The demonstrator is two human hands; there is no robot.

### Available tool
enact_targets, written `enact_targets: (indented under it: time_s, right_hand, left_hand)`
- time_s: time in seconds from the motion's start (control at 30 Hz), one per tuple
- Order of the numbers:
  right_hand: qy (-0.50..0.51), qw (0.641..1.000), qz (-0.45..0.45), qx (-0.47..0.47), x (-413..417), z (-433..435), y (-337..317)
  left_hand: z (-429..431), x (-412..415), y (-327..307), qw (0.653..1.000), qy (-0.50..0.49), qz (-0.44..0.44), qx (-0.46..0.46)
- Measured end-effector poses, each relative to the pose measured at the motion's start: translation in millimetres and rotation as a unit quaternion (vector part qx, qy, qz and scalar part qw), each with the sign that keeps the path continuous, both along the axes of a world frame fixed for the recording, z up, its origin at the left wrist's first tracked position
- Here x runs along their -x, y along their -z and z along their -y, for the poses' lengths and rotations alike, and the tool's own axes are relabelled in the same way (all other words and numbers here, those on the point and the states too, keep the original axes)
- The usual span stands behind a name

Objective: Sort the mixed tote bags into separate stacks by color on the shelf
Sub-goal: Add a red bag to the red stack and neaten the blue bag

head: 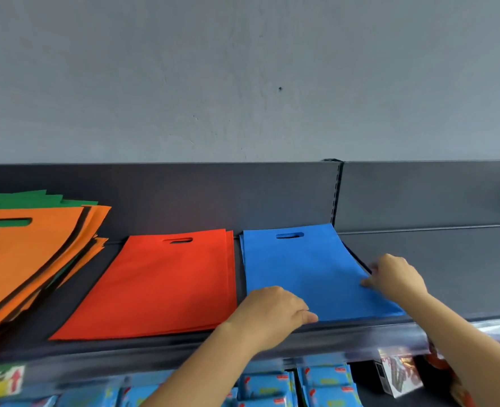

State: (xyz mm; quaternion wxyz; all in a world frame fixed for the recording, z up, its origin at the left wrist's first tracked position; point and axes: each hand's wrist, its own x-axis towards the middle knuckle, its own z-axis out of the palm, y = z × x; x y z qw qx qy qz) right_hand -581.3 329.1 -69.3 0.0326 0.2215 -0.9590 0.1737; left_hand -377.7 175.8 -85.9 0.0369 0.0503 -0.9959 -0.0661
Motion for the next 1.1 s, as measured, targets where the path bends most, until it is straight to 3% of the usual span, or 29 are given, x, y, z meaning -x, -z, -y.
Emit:
enact_targets:
  time_s: [0.13,0.3,0.5,0.73,0.83,1.0,1.1]
  right_hand:
    - [-0.028,0.997,-0.067,-0.037,-12.8,13.4,-14.7]
    - [-0.159,0.98,-0.03,0.116,-63.8,65.0,-32.7]
    - [-0.307,0.937,-0.02,0.165,-163.3,147.7,-46.9]
    - [-0.436,0.879,0.007,0.195,-282.3,226.2,-48.6]
    - [-0.457,0.867,0.034,0.197,-321.8,249.7,-45.4]
    - [-0.449,0.867,0.109,0.19,-363.1,275.4,-37.4]
    - [-0.432,0.868,0.158,0.188,-376.7,286.1,-31.9]
  left_hand:
    - [-0.3,-8.1,-4.5,1.0,0.02,-0.008,-0.002]
    - [12.1,-46.7,-32.2,0.991,-0.028,-0.111,0.068]
    - [55.3,-149.1,-76.1,0.951,-0.127,-0.255,0.121]
    - [115.1,-285.8,-101.9,0.92,-0.313,-0.203,0.122]
    - [139.1,-334.0,-98.6,0.916,-0.363,-0.134,0.11]
    - [176.5,-381.2,-83.2,0.925,-0.373,0.075,0.017]
    - [187.8,-392.3,-76.8,0.935,-0.341,0.096,-0.005]
